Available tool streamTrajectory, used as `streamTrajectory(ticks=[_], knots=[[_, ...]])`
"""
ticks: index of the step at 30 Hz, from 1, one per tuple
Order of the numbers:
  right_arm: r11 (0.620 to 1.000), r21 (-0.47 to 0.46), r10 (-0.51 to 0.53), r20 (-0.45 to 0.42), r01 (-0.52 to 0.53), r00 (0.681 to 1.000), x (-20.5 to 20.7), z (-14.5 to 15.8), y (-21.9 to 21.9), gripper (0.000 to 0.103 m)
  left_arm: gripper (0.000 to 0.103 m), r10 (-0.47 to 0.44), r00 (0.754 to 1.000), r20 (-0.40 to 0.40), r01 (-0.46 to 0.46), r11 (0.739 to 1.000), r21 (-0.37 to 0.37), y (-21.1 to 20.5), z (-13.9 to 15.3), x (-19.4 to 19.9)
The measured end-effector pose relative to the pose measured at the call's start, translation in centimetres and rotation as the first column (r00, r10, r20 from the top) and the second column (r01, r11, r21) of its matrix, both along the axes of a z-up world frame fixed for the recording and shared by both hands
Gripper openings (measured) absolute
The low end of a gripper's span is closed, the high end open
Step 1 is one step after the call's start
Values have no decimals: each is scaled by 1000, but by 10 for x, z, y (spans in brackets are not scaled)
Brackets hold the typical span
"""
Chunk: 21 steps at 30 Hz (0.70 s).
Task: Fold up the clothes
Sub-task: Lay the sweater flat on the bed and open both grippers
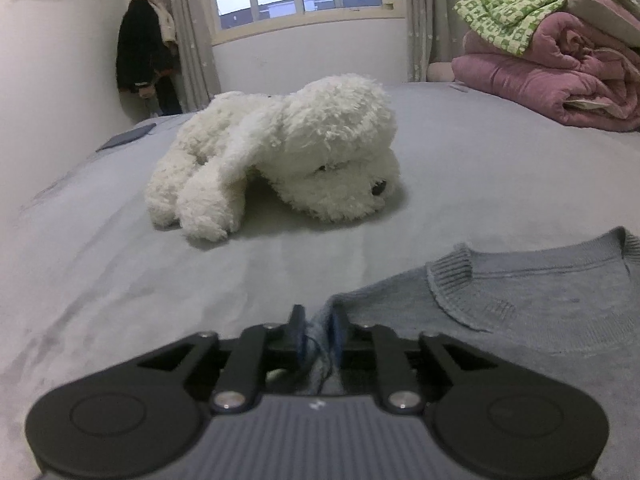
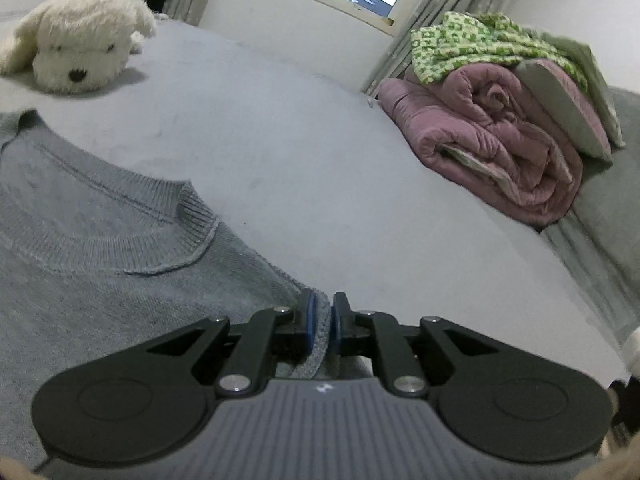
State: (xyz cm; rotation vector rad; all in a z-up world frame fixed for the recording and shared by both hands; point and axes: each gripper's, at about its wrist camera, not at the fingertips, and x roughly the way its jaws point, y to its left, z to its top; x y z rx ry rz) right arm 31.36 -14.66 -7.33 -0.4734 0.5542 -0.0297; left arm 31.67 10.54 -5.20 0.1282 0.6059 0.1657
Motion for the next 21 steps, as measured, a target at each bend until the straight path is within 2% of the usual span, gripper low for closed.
streamTrajectory(ticks=[1, 3, 6, 9, 21], knots=[[1000, 8, -5, 6, 5, 1000, -3, 3, -1, 23, 40, -1, 1000, -5, 1, 1000, 5, -1, 2, -2], [999, 46, -18, 9, 18, 1000, -10, 9, -6, 30, 48, -7, 1000, -16, 7, 1000, 12, -3, 6, -5], [996, 86, -29, 8, 28, 1000, -22, 20, -11, 33, 59, -22, 999, -39, 23, 1000, 11, -8, 12, -16], [996, 86, -26, 9, 25, 1000, -32, 29, -12, 35, 60, -34, 997, -63, 35, 999, 20, -15, 19, -29], [994, 101, 36, -33, -32, 999, -88, 53, -10, 40, 62, -54, 991, -119, 51, 998, -27, -34, 37, -89]])
